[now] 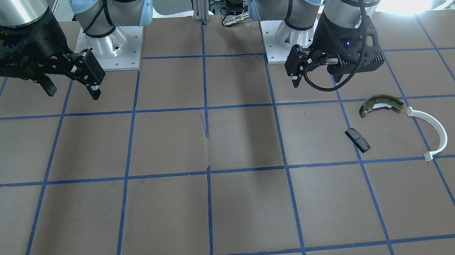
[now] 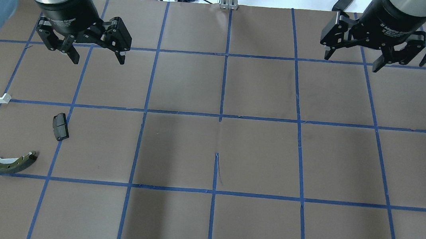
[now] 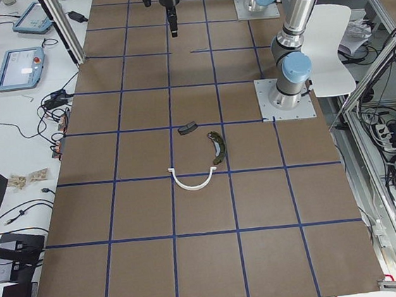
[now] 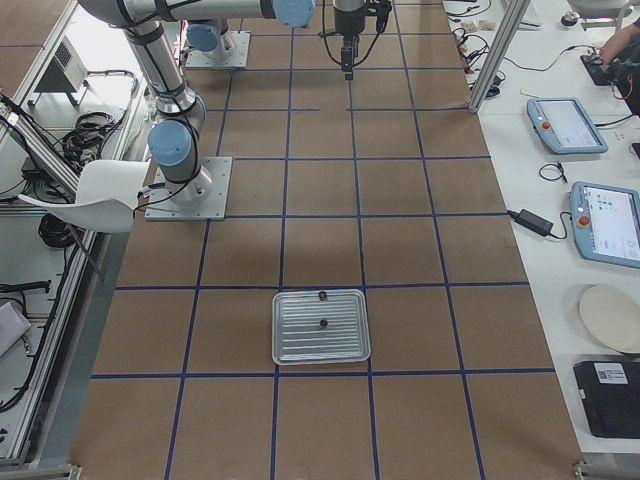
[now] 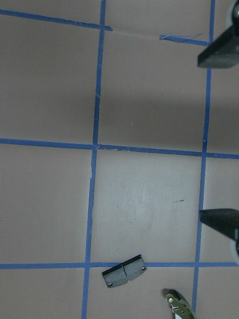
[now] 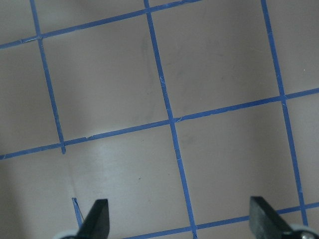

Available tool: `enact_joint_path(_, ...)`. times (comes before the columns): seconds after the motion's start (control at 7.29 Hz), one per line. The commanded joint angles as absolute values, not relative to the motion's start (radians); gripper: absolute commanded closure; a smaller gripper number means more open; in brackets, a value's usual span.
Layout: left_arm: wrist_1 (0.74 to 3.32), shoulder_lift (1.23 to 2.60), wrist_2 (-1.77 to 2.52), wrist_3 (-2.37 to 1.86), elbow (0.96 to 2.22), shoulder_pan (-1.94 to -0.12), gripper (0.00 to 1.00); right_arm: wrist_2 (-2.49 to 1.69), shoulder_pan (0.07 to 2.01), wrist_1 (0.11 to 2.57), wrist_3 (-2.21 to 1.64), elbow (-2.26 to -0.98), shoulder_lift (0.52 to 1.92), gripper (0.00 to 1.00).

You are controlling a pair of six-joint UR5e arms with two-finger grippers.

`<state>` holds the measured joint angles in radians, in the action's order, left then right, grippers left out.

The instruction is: Place bearing gear from tray to pile

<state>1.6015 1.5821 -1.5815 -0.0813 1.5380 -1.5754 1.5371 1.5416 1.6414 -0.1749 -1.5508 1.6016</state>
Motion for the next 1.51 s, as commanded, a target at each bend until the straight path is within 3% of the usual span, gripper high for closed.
enact_joint_path(0.0,1.601,1.583,-1.582,-0.081,1.539,-1.575,0.00,1.537,1.540,1.641,-0.175,-1.551,1.601,0.00)
enact_joint_path(0.69,1.601,1.583,-1.582,-0.081,1.539,-1.575,0.00,1.540,1.540,1.641,-0.173,-1.554,1.601,0.00)
enact_joint_path(0.96,1.601,1.583,-1.582,-0.081,1.539,-1.575,0.00,1.568,1.522,1.625,0.034,-1.562,1.597,0.00)
enact_joint_path(1.37,1.601,1.582,-1.582,-0.081,1.539,-1.575,0.00,1.671,1.189,1.600,0.438,-1.592,1.594,0.00)
